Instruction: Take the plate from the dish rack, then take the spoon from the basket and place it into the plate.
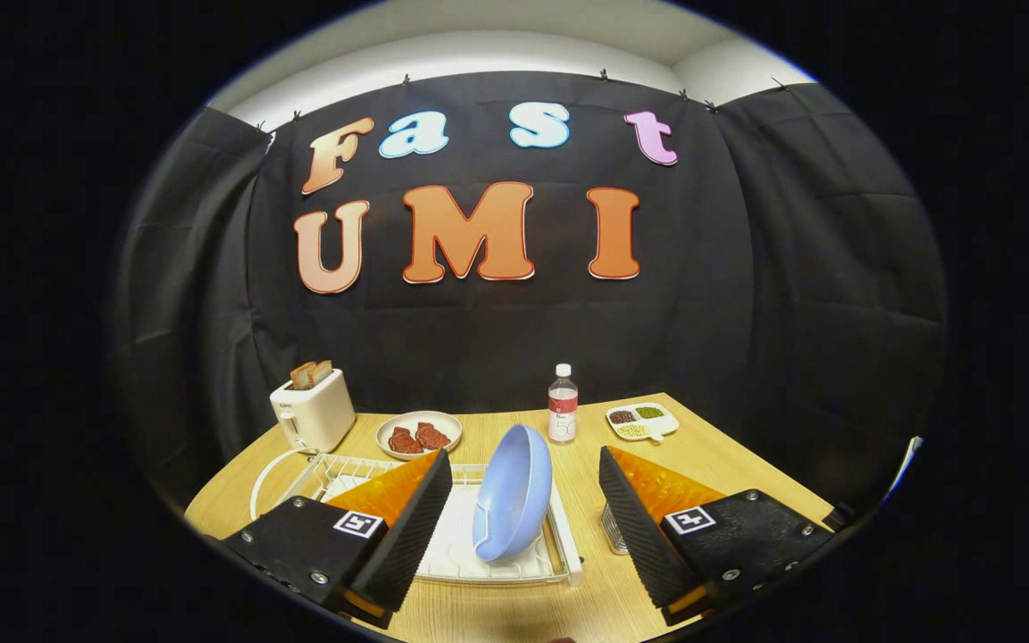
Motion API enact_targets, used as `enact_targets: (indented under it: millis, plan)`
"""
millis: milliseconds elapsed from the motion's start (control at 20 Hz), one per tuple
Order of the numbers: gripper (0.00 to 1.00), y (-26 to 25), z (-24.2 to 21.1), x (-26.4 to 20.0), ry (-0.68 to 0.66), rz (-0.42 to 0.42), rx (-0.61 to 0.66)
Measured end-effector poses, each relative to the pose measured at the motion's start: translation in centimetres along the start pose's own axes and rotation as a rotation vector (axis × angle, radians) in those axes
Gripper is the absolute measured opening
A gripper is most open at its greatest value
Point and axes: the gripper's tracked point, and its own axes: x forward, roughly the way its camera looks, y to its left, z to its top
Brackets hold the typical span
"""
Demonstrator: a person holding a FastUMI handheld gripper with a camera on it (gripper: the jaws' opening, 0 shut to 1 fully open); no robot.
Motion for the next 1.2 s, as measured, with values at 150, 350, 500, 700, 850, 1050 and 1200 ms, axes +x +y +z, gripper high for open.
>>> enact_targets:
  millis: [150, 350, 500, 700, 850, 1050, 1200]
  plan:
    - [0.99, 0.1, -0.3, 0.4, 0.015, -0.003, -0.002]
    - [0.99, 0.4, -0.9, 1.4, 0.057, -0.006, -0.009]
    - [0.99, 0.4, -2.0, 2.6, 0.115, -0.017, -0.023]
    - [0.99, -0.1, -4.1, 4.3, 0.209, -0.050, -0.028]
    - [0.99, 0.0, -5.5, 5.8, 0.277, -0.057, -0.006]
    - [0.99, -0.6, -6.9, 7.6, 0.337, -0.069, 0.004]
    - [0.90, -0.8, -7.8, 8.8, 0.386, -0.081, 0.007]
